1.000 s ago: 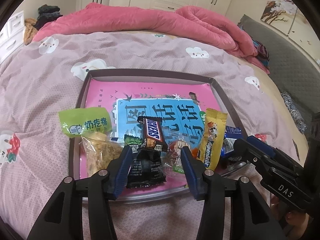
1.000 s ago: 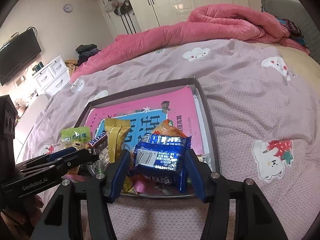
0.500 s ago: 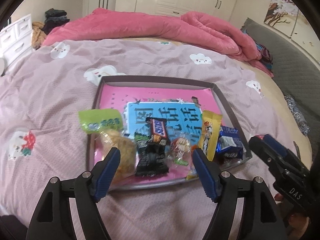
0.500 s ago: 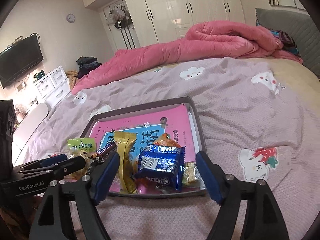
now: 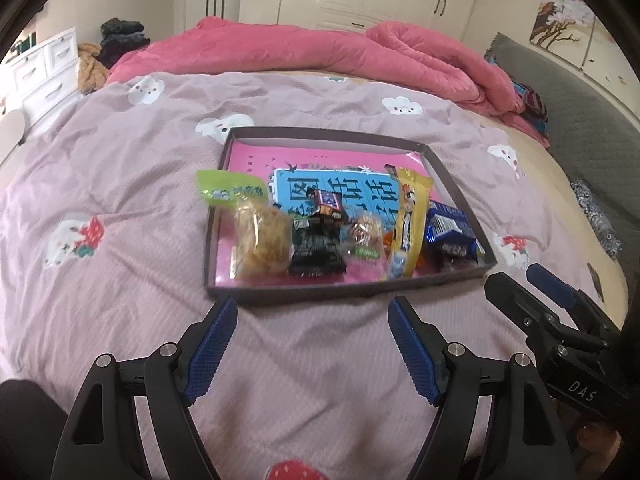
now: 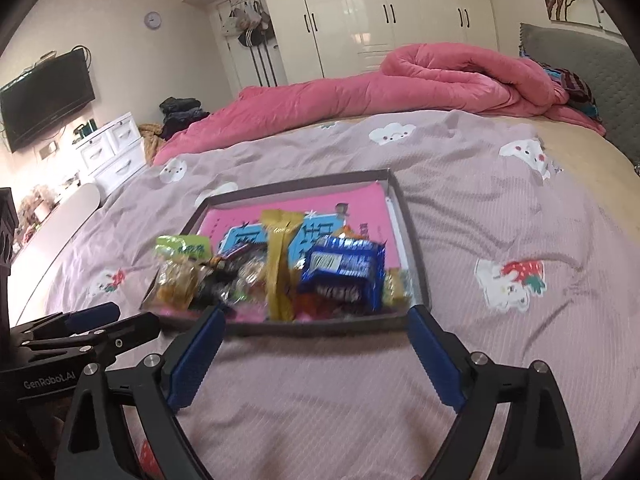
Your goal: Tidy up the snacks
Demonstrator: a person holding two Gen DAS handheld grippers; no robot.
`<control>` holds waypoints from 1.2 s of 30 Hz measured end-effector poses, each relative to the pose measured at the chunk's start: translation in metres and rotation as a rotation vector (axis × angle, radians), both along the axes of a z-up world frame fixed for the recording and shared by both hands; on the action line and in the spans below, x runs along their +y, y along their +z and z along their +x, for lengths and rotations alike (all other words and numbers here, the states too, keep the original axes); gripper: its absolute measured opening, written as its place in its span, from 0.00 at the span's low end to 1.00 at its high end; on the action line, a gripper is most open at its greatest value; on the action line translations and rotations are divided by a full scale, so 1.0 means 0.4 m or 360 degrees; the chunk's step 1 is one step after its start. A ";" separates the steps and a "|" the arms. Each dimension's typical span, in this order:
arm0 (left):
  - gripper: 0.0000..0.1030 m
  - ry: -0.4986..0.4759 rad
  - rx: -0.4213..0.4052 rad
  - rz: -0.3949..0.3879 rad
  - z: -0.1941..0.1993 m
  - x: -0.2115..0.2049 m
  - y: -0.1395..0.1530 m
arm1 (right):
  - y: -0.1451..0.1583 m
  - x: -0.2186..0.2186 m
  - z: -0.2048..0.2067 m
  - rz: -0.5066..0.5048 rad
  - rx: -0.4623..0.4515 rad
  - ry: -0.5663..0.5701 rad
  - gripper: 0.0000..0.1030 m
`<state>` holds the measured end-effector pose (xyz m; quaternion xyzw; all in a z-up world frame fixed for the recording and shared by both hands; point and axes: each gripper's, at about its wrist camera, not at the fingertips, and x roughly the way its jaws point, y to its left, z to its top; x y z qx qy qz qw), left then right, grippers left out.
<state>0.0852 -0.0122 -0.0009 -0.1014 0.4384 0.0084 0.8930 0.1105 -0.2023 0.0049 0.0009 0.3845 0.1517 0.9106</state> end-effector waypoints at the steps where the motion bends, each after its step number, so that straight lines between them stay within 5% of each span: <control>1: 0.77 0.0005 -0.0011 0.0003 -0.015 0.000 0.004 | 0.001 0.001 -0.007 0.0005 0.0002 0.0005 0.90; 16: 0.77 -0.0018 0.0002 0.0026 -0.097 -0.017 0.010 | 0.012 0.009 -0.108 -0.0038 0.0002 0.0014 0.93; 36: 0.77 -0.0001 -0.0014 0.0037 -0.099 -0.008 0.016 | 0.003 0.000 -0.115 -0.0053 0.0012 0.0019 0.94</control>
